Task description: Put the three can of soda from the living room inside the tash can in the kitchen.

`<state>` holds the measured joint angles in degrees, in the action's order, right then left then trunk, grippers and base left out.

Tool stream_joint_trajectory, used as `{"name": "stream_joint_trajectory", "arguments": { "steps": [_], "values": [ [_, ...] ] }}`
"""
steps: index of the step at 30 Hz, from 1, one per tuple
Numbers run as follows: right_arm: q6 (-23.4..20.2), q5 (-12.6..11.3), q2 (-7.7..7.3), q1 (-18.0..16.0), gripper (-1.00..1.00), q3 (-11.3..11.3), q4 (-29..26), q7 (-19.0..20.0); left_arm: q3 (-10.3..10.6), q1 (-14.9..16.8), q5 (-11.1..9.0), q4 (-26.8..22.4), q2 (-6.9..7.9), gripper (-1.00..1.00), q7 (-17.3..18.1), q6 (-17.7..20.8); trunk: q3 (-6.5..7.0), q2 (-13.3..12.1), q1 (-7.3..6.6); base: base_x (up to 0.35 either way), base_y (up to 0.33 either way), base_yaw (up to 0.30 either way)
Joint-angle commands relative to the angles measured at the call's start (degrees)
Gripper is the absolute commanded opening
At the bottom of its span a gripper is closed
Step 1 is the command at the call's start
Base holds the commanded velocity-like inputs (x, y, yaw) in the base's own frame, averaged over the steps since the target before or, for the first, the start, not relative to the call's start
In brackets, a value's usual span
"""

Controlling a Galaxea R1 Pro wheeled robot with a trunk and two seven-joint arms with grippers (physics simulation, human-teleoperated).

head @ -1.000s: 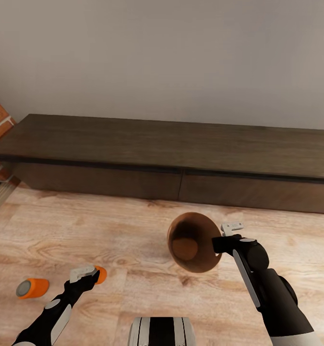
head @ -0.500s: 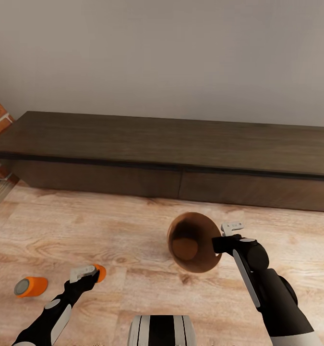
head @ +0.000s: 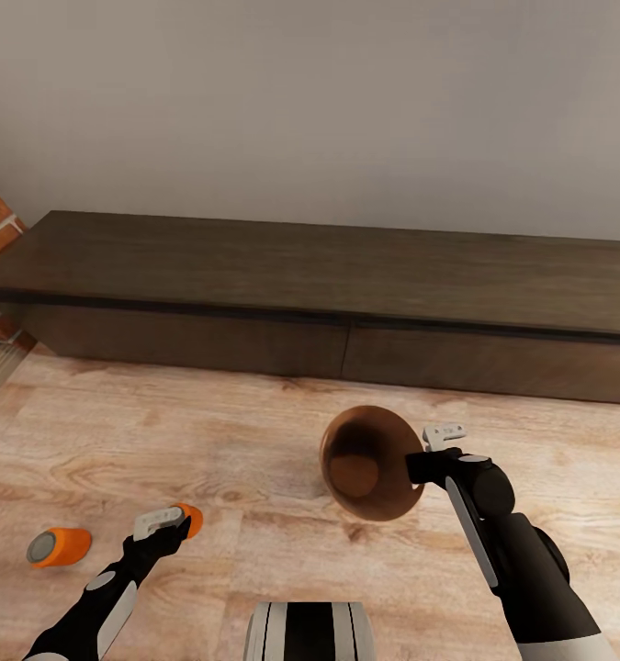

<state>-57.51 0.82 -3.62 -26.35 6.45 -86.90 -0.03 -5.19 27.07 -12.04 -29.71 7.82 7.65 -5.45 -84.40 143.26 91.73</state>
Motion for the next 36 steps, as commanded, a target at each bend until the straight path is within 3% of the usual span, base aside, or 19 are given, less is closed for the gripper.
{"name": "stream_joint_trajectory", "arguments": {
  "steps": [1, 36],
  "values": [
    [0.03, -1.04, 0.01, -0.02, -1.00, -0.04, -0.03, 0.74, 0.00, 0.00, 0.00, 0.00, 0.00, 1.00, 0.00, 0.00, 0.00, 0.00, 0.00, 0.000, 0.000, 0.000],
    [0.03, -1.07, 0.01, -0.02, -1.00, -0.04, -0.03, 0.74, 0.00, 0.00, 0.00, 0.00, 0.00, 1.00, 0.00, 0.00, 0.00, 0.00, 0.00, 0.005, -0.019, 0.000]
  ]
}}
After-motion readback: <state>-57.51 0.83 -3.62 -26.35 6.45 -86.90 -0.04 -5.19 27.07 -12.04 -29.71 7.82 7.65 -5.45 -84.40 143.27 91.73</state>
